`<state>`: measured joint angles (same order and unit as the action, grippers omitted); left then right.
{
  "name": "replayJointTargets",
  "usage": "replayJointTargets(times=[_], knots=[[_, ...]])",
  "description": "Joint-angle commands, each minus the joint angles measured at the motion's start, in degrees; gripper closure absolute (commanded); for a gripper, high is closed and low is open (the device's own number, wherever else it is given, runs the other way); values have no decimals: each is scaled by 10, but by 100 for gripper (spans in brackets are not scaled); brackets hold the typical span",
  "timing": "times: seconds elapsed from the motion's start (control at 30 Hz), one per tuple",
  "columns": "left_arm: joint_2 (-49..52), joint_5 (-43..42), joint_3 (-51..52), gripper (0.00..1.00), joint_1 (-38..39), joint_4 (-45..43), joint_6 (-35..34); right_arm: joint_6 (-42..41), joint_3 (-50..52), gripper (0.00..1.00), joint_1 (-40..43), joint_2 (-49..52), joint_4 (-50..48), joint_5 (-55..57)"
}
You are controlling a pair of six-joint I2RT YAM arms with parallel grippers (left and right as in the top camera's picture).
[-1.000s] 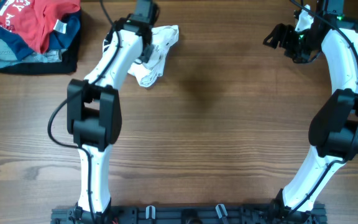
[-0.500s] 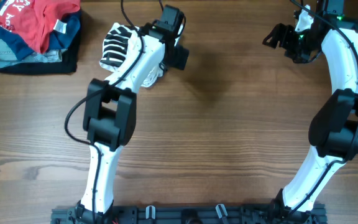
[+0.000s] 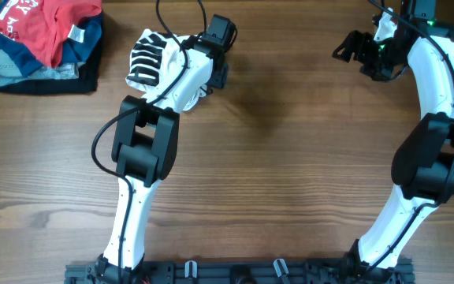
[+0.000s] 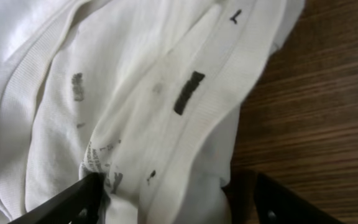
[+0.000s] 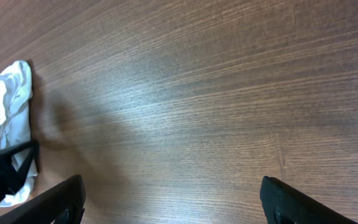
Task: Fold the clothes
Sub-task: 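Grasp the white bundle with the left gripper and lift it, then carry the bundle with the left gripper onto the clothes stack top-left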
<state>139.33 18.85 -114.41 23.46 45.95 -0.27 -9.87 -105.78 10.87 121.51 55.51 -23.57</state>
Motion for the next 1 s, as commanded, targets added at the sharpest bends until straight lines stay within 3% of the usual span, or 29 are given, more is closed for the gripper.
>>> replayJointTargets(times=[0.0, 0.03, 0.1, 0.13, 0.3, 0.47, 0.7, 0.97], knots=[[49, 25, -1, 38, -21, -5, 0, 1, -1, 9, -1, -10, 6, -9], [50, 25, -1, 49, -23, -8, 0, 6, -1, 9, -1, -10, 7, -9], [50, 25, -2, 94, -28, -18, 0, 9, -1, 9, -1, -10, 7, -9], [50, 25, -2, 96, -30, -21, 0, 9, -1, 9, -1, -10, 8, -9], [25, 27, -4, 96, -41, -28, 0, 13, -1, 9, -1, -10, 13, -9], [-119, 27, -8, 96, -57, -14, 1, 13, -1, 10, -1, -10, 9, -9], [-277, 75, -9, 96, -115, -94, 152, 13, -1, 10, -1, -10, 11, -9], [-290, 113, -9, 96, -218, -269, 279, 9, -1, 10, -4, -10, 21, -9]])
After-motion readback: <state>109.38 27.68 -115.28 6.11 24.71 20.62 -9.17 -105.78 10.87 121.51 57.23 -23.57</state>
